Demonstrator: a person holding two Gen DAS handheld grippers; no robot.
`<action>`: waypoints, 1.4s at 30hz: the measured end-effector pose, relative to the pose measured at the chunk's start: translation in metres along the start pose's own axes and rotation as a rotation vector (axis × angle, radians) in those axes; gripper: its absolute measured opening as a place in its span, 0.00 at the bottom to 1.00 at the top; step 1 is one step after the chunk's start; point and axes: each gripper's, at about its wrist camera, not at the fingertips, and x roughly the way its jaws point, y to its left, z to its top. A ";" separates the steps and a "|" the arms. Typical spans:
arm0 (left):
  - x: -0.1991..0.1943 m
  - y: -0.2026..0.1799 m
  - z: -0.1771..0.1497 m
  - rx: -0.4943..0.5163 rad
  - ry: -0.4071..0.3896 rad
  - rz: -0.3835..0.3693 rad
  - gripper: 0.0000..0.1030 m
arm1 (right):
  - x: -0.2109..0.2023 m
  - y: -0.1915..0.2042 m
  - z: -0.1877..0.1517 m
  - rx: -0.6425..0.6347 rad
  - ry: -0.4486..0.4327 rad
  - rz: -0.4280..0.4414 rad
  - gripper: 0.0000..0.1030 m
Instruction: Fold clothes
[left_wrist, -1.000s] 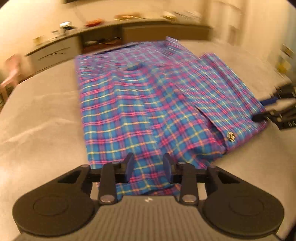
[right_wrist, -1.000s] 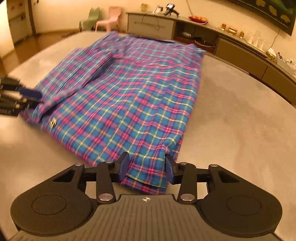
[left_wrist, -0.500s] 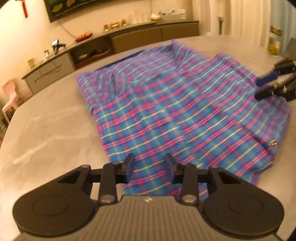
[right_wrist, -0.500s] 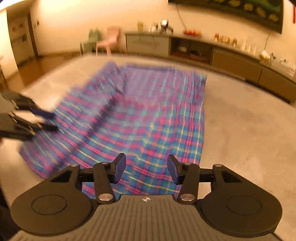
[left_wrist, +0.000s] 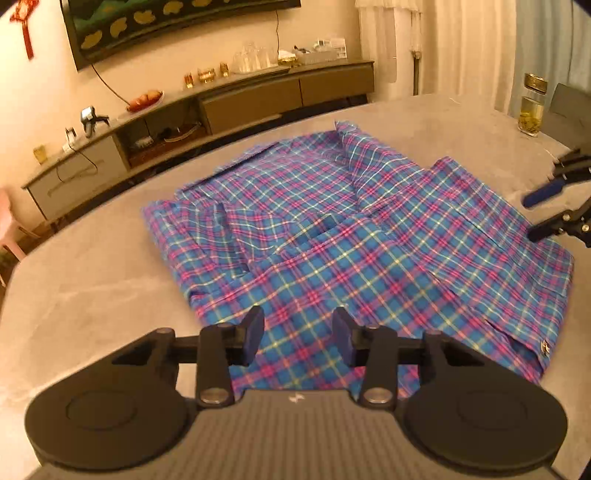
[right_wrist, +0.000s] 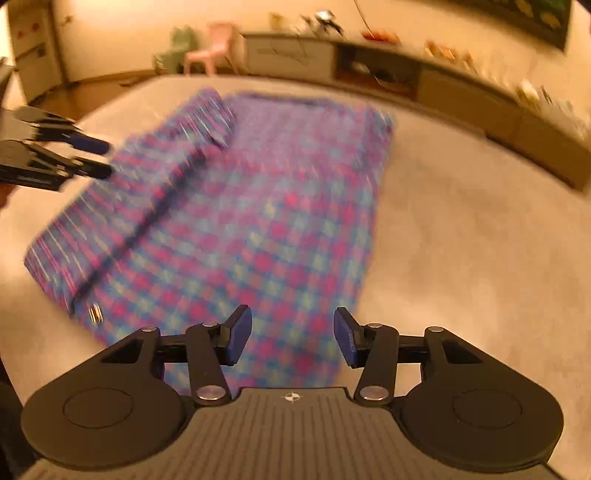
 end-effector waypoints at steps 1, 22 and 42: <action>0.009 0.002 -0.002 0.002 0.020 0.008 0.41 | 0.008 0.003 0.006 -0.029 -0.004 0.007 0.51; 0.006 0.032 0.016 -0.180 -0.058 -0.088 0.45 | 0.252 -0.084 0.248 0.021 0.085 0.097 0.86; -0.038 0.131 -0.008 -0.935 -0.163 -0.144 0.45 | -0.003 0.035 0.089 -0.299 -0.229 0.087 0.05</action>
